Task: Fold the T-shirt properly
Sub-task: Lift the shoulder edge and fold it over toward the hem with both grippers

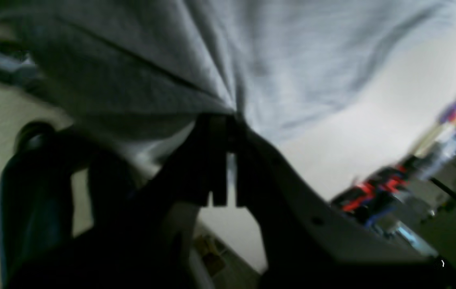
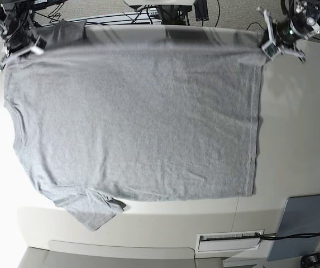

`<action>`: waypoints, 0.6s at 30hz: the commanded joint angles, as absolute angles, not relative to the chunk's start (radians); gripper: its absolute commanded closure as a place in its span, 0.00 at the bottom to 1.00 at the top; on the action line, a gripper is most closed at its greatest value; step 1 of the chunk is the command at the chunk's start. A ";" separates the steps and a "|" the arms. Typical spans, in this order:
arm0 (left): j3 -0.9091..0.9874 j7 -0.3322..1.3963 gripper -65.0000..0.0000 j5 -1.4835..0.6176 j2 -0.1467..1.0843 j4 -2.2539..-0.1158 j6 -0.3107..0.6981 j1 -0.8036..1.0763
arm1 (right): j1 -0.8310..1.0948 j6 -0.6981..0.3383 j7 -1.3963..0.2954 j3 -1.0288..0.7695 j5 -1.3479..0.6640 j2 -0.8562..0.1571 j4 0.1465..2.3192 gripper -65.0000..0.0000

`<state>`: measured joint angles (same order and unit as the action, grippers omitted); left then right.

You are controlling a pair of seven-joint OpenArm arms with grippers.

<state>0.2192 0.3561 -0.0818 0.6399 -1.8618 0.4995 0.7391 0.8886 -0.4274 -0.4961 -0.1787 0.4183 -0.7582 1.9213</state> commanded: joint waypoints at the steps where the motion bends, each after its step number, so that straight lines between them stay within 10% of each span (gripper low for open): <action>1: 0.233 0.377 1.00 -0.086 0.657 -1.876 0.475 0.727 | 0.872 -0.400 -0.526 -0.199 0.443 -0.776 1.935 1.00; 18: 0.232 0.411 1.00 -0.109 0.657 -1.863 0.471 0.519 | 0.550 -0.413 -0.462 -0.138 0.377 -0.798 1.931 1.00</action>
